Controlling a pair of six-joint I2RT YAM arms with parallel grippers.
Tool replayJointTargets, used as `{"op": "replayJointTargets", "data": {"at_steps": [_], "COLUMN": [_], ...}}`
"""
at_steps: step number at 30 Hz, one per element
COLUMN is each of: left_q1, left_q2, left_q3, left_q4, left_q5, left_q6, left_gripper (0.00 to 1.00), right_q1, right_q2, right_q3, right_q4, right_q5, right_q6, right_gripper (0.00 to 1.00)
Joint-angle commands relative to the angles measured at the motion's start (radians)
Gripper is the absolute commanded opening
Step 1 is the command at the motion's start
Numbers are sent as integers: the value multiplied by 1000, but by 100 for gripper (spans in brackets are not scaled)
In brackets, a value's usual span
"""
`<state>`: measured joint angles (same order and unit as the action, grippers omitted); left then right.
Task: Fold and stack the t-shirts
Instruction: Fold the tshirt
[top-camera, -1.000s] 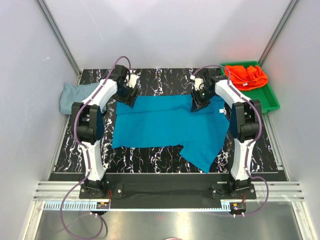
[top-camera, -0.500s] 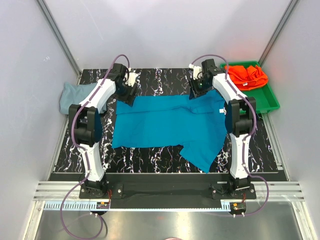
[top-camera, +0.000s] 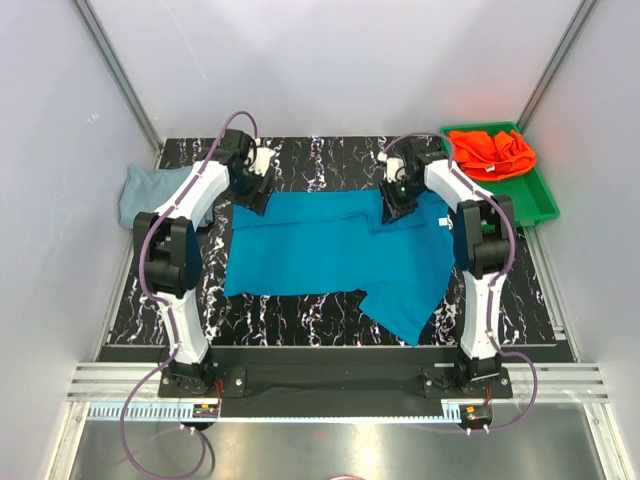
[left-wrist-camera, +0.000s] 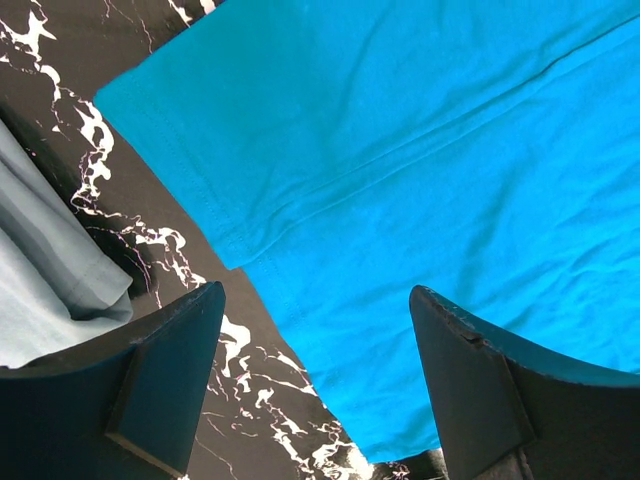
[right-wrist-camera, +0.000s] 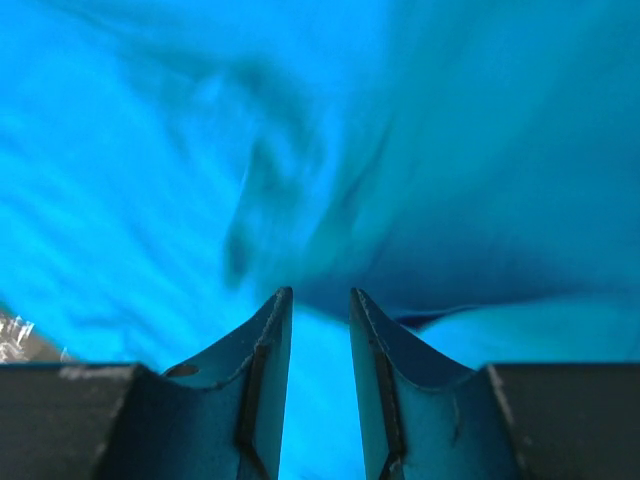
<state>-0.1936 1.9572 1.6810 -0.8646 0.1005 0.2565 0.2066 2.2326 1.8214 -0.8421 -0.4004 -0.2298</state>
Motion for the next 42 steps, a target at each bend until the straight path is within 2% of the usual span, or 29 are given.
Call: {"op": "replayJointTargets", "data": {"at_steps": [1,6,8,11,18,23,32,42], "left_q1": [-1,-3,-3,-3,-3,-1,-1,-1], "left_q2": [-5,11,12,9,-27,-73,-87,-47], "left_q3": [55,101,105,109,59,13,-21,52], "left_q4": [35,27,27,22,13,19,33,38], "left_q5": [37,54,54,54,41,7,1,42], "left_q6": [-22,-22,-20,-26,-22,-2,-6,-20], "left_gripper": [80,80,80,80,80,80,81,81], "right_q1": [42,76,77,77,53,36,-36,-58], "right_q2": [-189,-304,-315,-282,-18,70,9,-201], "right_q3": [-95,-241,-252,-202,120,210,63,-152], "right_q4": [-3,9,24,49,40,23,17,-40], "right_q5": [9,-2,3,52,83,104,124,138], "right_q6": [10,27,23,-2,-22,-39,-40,-59], "right_gripper": [37,38,38,38,38,38,37,37]}}
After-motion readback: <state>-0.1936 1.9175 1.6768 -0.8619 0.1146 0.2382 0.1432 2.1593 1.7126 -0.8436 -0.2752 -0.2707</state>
